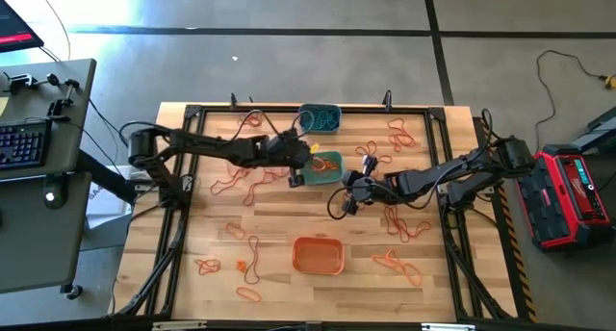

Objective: Sort rubber bands into baskets
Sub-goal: Put the orange rubber band into the green bin

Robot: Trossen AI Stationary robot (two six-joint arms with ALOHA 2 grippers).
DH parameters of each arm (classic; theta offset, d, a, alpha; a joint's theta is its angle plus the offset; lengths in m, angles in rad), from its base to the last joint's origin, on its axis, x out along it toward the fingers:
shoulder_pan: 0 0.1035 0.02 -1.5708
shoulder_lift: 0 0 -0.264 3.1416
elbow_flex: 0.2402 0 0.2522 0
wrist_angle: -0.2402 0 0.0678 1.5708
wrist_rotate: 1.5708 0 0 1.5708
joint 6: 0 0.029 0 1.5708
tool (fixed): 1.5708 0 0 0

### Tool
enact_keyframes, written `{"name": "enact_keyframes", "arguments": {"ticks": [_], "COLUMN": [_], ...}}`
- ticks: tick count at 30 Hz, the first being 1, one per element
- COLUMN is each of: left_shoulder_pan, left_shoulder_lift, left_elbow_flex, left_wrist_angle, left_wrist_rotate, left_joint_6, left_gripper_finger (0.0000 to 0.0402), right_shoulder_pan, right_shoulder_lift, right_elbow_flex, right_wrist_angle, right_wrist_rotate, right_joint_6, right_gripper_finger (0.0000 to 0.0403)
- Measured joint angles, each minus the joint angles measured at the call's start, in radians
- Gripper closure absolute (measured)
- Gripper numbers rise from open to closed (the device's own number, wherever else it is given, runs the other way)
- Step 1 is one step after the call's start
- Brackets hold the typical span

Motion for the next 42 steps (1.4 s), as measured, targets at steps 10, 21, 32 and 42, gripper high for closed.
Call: {"name": "enact_keyframes", "arguments": {"ticks": [10, 21, 32, 42], "left_shoulder_pan": [0.0, -0.041, -0.088, -0.09], "left_shoulder_lift": [0.077, 0.072, -0.008, -0.276], "left_elbow_flex": [0.056, 0.056, -0.067, -0.256], "left_wrist_angle": [-0.056, 0.001, 0.24, 0.209], "left_wrist_rotate": [-0.001, -0.005, -0.004, -0.021], "left_joint_6": [0.027, 0.022, -0.01, -0.111], "left_gripper_finger": [0.0383, 0.0299, 0.0286, 0.0286], "right_shoulder_pan": [-0.018, -0.116, -0.11, -0.063], "right_shoulder_lift": [0.0, 0.059, 0.103, 0.1], "right_elbow_flex": [0.0, 0.0, 0.0, -0.001], "right_wrist_angle": [-0.012, -0.087, -0.05, -0.013], "right_wrist_rotate": [0.113, 0.089, -0.019, -0.064], "right_joint_6": [0.055, 0.265, 0.296, 0.235], "right_gripper_finger": [0.0403, 0.0403, 0.0403, 0.0403]}}
